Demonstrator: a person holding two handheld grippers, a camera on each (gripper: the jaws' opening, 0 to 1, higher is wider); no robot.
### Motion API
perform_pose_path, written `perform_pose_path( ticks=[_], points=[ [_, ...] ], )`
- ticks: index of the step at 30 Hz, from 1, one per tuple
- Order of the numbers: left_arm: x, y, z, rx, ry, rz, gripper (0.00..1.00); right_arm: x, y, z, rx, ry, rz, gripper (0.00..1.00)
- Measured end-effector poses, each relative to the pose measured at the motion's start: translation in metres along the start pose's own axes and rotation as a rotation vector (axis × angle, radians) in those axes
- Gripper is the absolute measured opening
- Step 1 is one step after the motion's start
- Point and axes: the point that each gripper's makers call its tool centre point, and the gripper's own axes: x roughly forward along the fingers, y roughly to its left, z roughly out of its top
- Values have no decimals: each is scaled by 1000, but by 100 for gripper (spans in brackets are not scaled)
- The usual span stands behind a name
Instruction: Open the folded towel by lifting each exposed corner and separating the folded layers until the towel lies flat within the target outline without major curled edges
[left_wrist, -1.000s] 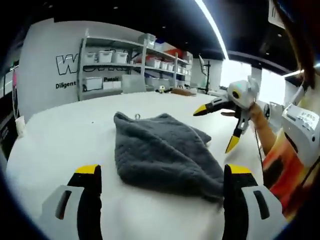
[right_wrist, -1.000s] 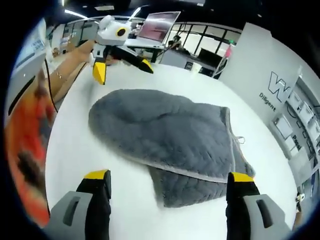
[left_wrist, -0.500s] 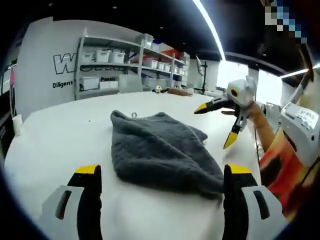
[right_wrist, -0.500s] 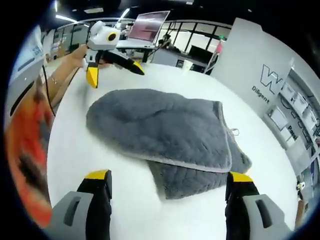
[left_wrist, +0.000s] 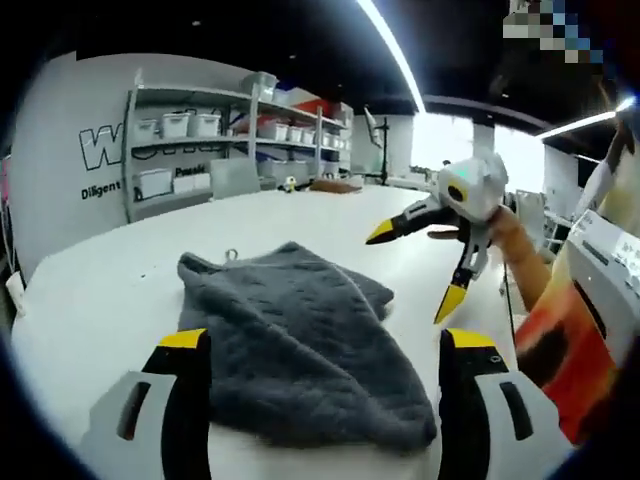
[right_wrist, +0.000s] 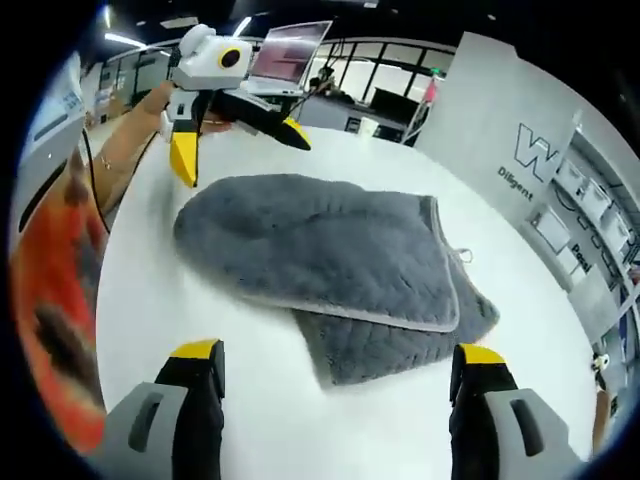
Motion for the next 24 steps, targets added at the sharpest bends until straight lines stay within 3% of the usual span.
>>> perform_pose_path(
  ticks=[8,14,21,24],
  points=[
    [42,-20,3,-14,32,-18,83,-8,-2,-12,12,10,-12,93],
    [70,-29,6,7,48,5,77,-13,-5,-21,28,0,-18,93],
    [94,-38,1,6,82,0,50,-15,-7,-26,45,-24,-13,93],
    [105,-39,-8,18,125,18,40,-16,-7,-29,45,-31,-9,93]
  ],
)
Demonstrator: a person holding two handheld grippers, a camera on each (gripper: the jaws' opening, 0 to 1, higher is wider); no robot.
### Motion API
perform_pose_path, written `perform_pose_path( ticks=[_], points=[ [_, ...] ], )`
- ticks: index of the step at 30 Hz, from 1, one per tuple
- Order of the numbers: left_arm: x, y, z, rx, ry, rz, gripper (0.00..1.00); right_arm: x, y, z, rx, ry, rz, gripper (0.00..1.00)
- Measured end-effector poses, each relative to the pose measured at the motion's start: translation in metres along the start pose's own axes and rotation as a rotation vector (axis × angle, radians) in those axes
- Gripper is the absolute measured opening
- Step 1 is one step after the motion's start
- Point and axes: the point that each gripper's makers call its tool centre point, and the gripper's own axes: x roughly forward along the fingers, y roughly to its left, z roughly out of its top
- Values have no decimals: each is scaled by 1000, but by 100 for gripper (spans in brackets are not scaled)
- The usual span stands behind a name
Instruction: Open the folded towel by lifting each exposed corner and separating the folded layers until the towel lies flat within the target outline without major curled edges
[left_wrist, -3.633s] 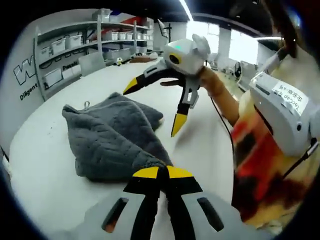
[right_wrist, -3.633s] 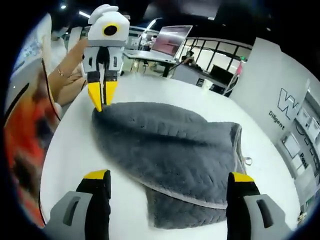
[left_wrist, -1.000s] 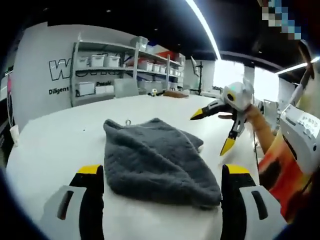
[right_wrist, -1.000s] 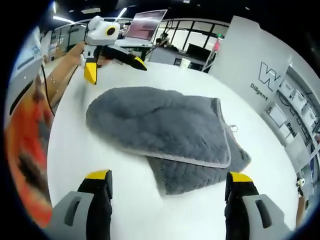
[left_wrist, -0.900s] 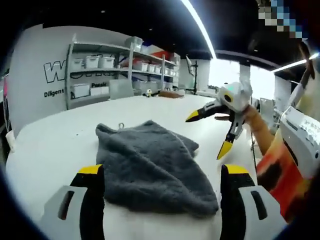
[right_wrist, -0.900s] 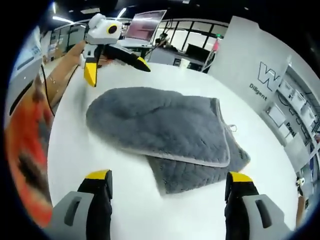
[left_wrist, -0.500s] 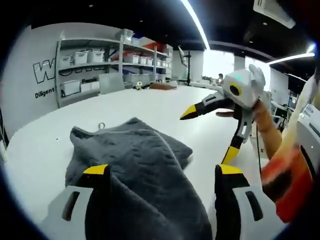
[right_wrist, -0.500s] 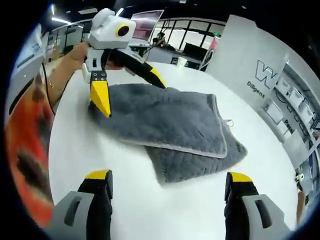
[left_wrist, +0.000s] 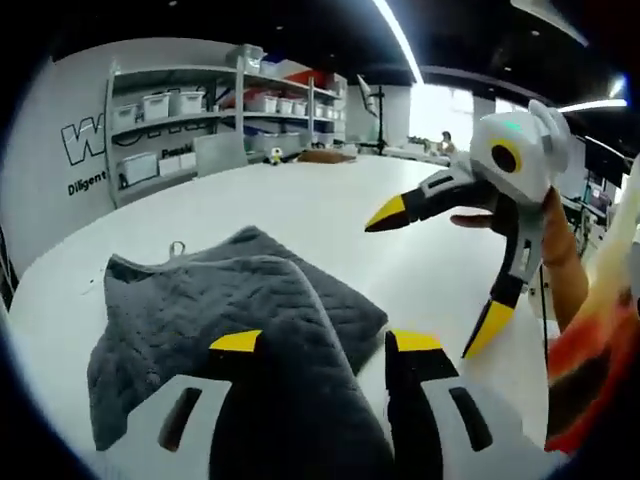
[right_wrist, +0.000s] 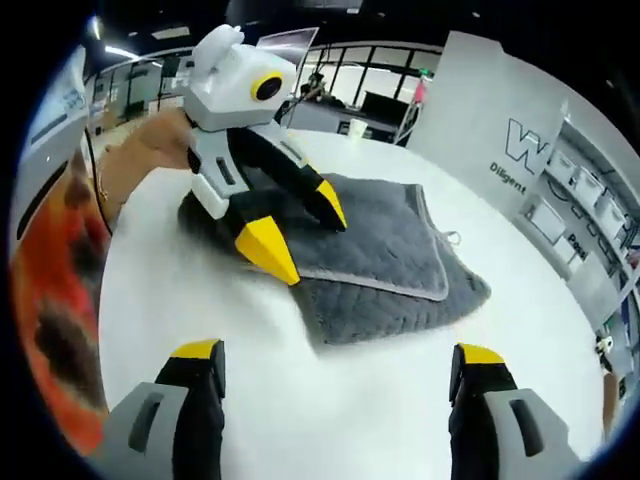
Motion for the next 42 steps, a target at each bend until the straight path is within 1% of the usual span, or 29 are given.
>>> perform_pose_path(
  ticks=[3,4,5,8,12,13,15,24,27,30,33,34,35,36,37,38,39,42],
  points=[
    [8,1,-7,14,33,17,34,-2,-1,-2,6,-12,1,93],
    [10,6,-11,29,52,46,32,-3,-1,-3,7,-14,1,93],
    [10,9,-12,34,55,62,26,-3,-2,-4,8,-15,0,93],
    [12,13,-13,34,51,74,20,-3,-1,-5,11,-19,2,93],
    [11,15,-12,17,38,71,16,-3,-1,-8,13,-17,5,93],
    [11,15,-11,14,35,70,14,-2,-2,-9,14,-16,4,93],
    [8,16,-9,6,27,66,6,-2,-2,-8,17,-21,3,93],
    [-3,20,1,-91,-52,48,3,-3,-1,-7,9,-18,2,93],
    [-8,22,8,-125,-94,40,3,-4,-1,-8,11,-16,-3,93],
    [-17,27,21,-177,-165,31,3,-4,-1,-7,9,-14,-5,93],
    [-29,37,30,-198,-212,43,3,-4,1,-5,2,-10,-4,93],
    [-31,38,31,-201,-219,46,3,-3,1,-4,0,-11,-4,93],
    [-37,44,36,-213,-243,55,3,-3,1,-3,-1,-11,-3,93],
    [-40,48,37,-220,-254,58,3,-3,1,-2,-3,-11,-4,93],
    [-49,56,41,-233,-280,73,3,-3,1,-2,-4,-11,-4,93],
    [-50,58,42,-235,-284,76,3,-3,1,-1,-5,-11,-5,93],
    [-59,67,44,-242,-301,95,3,-2,1,0,-7,-12,-6,93],
    [-74,84,47,-250,-329,138,3,-1,2,3,-12,-11,-5,93]
  ],
)
